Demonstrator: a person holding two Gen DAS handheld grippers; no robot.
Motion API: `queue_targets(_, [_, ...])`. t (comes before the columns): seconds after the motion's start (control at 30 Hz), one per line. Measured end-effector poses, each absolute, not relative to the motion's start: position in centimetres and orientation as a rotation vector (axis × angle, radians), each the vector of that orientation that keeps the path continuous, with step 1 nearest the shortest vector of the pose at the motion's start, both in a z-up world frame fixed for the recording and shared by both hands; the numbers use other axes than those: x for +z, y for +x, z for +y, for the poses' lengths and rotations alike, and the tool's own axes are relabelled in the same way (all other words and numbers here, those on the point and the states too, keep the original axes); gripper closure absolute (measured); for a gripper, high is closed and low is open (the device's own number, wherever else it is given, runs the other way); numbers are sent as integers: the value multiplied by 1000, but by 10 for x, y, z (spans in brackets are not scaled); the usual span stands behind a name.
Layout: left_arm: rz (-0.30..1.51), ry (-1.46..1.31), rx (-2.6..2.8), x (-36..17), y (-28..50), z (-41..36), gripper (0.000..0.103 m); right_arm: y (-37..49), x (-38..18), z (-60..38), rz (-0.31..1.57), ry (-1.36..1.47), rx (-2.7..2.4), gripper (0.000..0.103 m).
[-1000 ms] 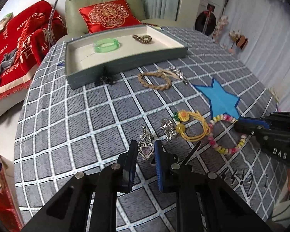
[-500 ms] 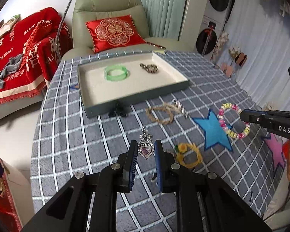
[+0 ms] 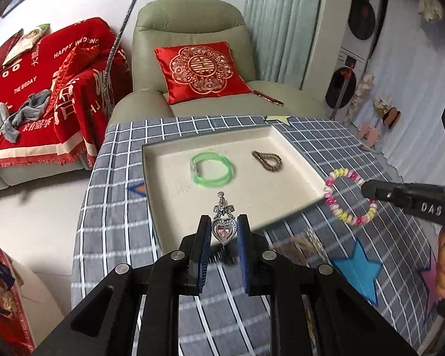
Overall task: Organize jewelry
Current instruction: 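Carry both items into the tray and open both tools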
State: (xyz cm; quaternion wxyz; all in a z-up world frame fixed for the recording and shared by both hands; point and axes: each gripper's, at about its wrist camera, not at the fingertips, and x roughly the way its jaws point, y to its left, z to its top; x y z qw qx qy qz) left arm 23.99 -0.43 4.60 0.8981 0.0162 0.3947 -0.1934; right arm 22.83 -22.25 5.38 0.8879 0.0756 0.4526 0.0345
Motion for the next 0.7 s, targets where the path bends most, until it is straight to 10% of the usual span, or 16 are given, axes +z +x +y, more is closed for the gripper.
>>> queue_targets(0.7, [1066, 103, -344, -47, 357, -44, 71, 362, -46, -231, 1155, 205, 28, 93])
